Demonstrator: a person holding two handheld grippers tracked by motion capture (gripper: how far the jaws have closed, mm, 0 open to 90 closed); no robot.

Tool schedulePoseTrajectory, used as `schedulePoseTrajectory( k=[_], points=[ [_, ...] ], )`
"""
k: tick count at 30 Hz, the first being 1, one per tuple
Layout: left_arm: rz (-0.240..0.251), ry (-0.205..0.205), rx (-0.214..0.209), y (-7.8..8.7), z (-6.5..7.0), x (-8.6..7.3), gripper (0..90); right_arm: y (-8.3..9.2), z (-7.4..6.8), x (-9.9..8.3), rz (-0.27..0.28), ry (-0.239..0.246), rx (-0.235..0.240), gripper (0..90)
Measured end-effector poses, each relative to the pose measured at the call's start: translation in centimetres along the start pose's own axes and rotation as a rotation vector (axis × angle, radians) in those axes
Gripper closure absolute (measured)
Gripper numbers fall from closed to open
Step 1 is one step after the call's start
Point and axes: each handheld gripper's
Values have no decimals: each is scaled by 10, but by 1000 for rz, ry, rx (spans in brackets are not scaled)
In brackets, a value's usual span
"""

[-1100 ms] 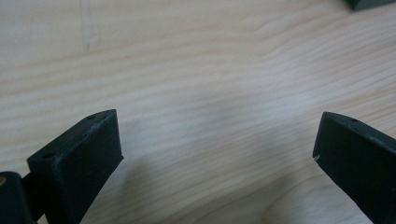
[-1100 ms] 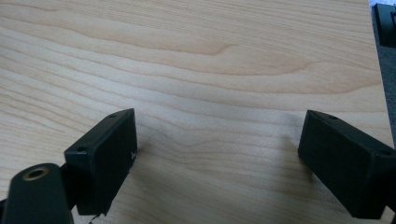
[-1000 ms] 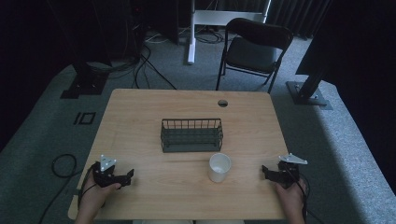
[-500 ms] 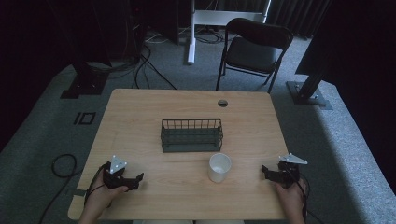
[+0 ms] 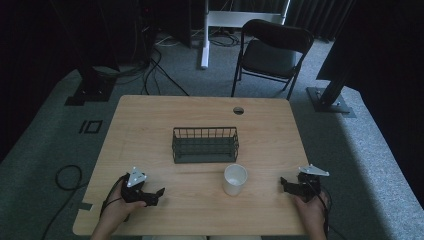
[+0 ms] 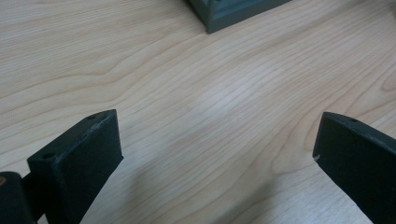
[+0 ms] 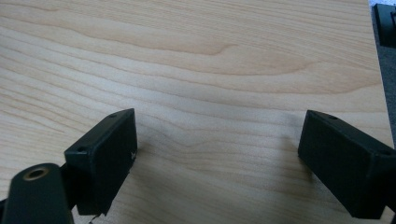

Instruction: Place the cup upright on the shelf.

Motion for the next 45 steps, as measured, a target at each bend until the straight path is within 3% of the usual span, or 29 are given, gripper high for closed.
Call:
schedulePoseTrajectory(
  k=[9,19,20,45],
  points=[
    [16,-63,-51,-7,13,7,15,0,0,0,0,0,0,113],
    [36,-104,-79,-13,24,15,15,0,0,0,0,0,0,113],
    [50,-123,-88,-16,28,17,15,0,0,0,0,0,0,113],
    [77,-226,-221,-40,68,40,15,0,0,0,0,0,0,113]
  ],
)
Point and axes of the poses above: each handheld gripper's, and its own axes: y roughly backward along the jaws, x roughly out of its top, z roughly to its right, and after that the axes turned 5 degrees about z, right-handed
